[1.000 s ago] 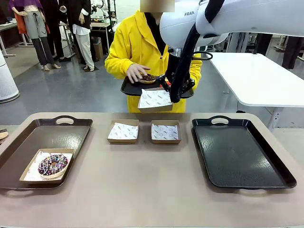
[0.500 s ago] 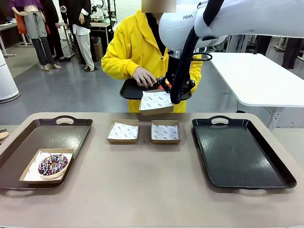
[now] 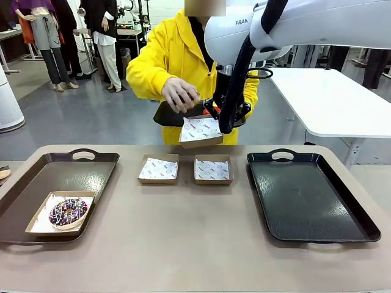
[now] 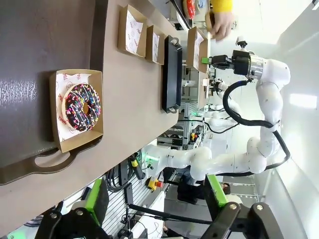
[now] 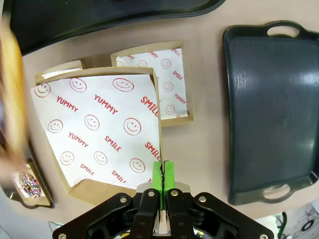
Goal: Individually package the donuts and arrange them on the tray.
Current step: Place the picked Paper togo box on the Handle tray while simultaneously picking up another Paper togo box from the table with the other hand.
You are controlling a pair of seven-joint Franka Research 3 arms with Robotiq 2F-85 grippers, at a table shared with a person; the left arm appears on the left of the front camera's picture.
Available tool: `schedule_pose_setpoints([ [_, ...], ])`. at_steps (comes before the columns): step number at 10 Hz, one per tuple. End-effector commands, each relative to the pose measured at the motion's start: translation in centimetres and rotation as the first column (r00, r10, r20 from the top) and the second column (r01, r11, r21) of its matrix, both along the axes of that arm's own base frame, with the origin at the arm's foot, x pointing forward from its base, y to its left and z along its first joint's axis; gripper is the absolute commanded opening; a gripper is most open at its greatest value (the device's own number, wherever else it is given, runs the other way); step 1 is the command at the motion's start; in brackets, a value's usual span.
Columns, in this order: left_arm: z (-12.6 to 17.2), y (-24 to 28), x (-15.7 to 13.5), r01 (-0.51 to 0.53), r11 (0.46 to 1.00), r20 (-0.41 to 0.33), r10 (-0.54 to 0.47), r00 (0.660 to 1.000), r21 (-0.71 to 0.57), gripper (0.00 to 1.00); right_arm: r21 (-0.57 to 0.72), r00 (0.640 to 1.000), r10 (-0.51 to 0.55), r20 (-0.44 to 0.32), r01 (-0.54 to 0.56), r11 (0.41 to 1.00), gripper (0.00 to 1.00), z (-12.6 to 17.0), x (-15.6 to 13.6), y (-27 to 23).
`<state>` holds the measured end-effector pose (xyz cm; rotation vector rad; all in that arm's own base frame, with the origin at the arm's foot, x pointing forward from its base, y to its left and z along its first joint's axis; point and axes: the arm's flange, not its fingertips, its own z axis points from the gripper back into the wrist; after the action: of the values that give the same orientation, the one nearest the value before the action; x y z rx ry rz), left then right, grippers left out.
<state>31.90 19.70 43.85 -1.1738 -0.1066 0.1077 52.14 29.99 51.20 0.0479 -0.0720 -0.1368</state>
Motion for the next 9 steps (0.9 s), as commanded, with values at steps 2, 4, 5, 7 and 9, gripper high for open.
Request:
schedule_pose_setpoints([
  [2, 0.10, 0.13, -0.09, -0.003, 1.000, 0.006, 0.003, 1.000, -0.011, 1.00, 0.017, 1.000, -0.006, 0.000, 0.006, 1.000, 0.00, 0.24, -0.04, -0.01],
  [4, 0.10, 0.13, -0.09, -0.003, 1.000, 0.006, 0.003, 1.000, -0.011, 1.00, 0.017, 1.000, -0.006, 0.000, 0.006, 1.000, 0.00, 0.24, -0.04, -0.01],
  [5, 0.10, 0.13, -0.09, -0.003, 1.000, 0.006, 0.003, 1.000, -0.011, 1.00, 0.017, 1.000, -0.006, 0.000, 0.006, 1.000, 0.00, 0.24, -0.04, -0.01],
  [7, 0.10, 0.13, -0.09, -0.003, 1.000, 0.006, 0.003, 1.000, -0.011, 1.00, 0.017, 1.000, -0.006, 0.000, 0.006, 1.000, 0.00, 0.24, -0.04, -0.01],
  [9, 0.10, 0.13, -0.09, -0.003, 1.000, 0.006, 0.003, 1.000, -0.011, 1.00, 0.017, 1.000, -0.006, 0.000, 0.006, 1.000, 0.00, 0.24, -0.04, -0.01],
])
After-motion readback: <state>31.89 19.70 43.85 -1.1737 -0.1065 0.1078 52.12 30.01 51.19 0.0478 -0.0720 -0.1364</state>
